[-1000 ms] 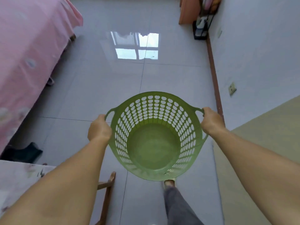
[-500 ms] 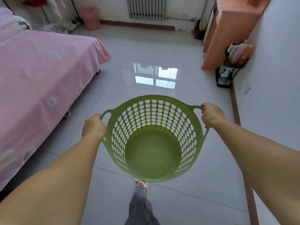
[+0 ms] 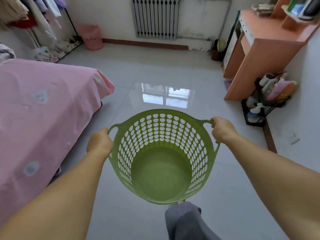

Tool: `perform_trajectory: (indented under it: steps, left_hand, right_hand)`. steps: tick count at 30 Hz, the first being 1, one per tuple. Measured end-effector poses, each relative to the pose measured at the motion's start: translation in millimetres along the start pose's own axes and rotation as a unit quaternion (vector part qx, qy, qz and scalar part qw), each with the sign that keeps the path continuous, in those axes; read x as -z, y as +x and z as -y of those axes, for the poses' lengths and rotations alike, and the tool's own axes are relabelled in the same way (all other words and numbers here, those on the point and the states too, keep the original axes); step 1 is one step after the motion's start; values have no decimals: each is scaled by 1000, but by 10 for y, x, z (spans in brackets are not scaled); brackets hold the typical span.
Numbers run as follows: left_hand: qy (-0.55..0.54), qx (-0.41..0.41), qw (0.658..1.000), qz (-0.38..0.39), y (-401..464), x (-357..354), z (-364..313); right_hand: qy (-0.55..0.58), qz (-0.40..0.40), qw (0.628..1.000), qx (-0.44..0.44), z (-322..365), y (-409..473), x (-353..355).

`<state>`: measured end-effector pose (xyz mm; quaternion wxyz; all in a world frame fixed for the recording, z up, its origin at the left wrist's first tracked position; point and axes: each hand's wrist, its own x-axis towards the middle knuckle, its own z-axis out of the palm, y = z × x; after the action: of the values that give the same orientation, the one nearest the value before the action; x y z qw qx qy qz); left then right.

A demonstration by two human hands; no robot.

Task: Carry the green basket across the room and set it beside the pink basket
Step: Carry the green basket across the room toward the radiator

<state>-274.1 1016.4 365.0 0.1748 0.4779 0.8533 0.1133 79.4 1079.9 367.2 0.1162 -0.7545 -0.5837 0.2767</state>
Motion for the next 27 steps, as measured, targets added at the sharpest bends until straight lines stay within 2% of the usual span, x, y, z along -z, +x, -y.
perform_trajectory:
  steps: [7,14,21,27]
  left_hand:
    - [-18,27,999,2,1822,162,-931]
    - [-50,32,998,-15,3764,398,-1468]
    - [-76,37,996,6,5939,604,-1951]
    - [-55,29,998,-15,7697,982,-2431]
  right_hand:
    - [-17,18,999,40,1081,2025,145]
    - [-39,9,998,52,2140,3962,226]
    - [-22,4,1000,19,3310,5833,5]
    - [-25,-5,999,41,4424,7272,-10]
